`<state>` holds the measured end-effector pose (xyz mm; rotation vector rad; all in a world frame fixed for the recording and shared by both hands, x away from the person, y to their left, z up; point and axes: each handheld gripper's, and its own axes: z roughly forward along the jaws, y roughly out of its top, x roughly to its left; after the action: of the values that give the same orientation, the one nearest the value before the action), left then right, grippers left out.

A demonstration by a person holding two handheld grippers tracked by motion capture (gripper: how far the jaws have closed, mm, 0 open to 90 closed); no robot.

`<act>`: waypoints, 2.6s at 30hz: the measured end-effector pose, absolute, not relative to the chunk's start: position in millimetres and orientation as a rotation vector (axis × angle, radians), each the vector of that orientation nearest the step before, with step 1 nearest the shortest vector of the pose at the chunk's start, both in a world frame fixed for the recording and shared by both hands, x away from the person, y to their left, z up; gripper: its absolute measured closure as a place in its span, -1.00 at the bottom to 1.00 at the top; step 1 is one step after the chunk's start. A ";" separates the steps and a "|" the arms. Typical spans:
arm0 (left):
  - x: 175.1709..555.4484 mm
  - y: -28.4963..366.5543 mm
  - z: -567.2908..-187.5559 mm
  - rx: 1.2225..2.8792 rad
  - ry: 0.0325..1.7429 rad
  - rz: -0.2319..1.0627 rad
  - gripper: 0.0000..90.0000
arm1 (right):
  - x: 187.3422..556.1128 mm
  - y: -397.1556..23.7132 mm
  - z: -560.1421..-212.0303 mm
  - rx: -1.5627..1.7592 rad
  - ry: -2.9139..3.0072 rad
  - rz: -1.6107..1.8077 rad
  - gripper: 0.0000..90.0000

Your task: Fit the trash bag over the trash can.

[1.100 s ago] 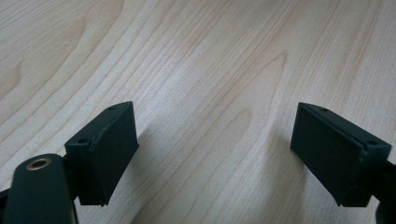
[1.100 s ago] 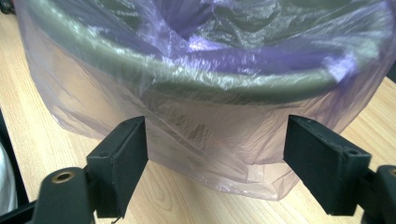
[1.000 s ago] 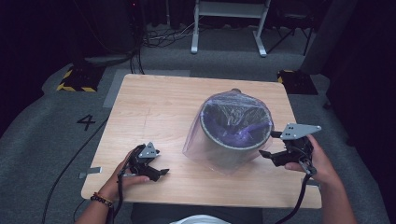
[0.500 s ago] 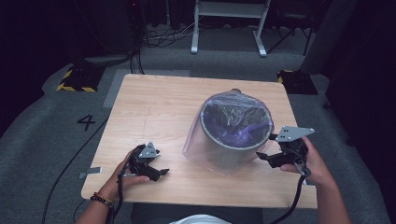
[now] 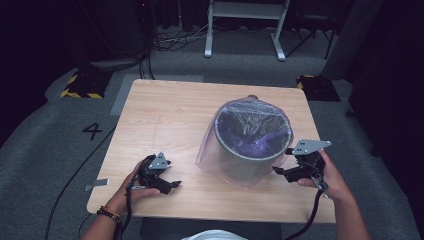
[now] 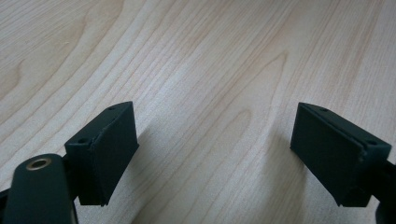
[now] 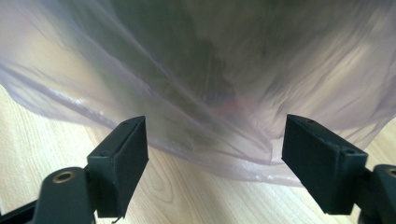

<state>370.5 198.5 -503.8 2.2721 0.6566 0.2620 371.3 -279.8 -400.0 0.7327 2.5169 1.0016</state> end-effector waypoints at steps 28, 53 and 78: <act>370.5 198.4 -503.8 2.272 0.656 0.264 -0.68 | 372.4 -294.2 -448.0 0.835 2.563 0.932 -0.47; 370.5 198.4 -503.8 2.272 0.656 0.264 -0.68 | 356.2 -325.6 -480.6 0.926 2.489 0.970 -0.48; 370.4 198.4 -503.8 2.272 0.658 0.264 -0.68 | 347.0 -373.7 -499.5 1.195 2.299 1.034 -0.49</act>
<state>370.4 198.4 -503.8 2.2721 0.6575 0.2641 347.0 -373.7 -499.5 1.1953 2.2993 1.0336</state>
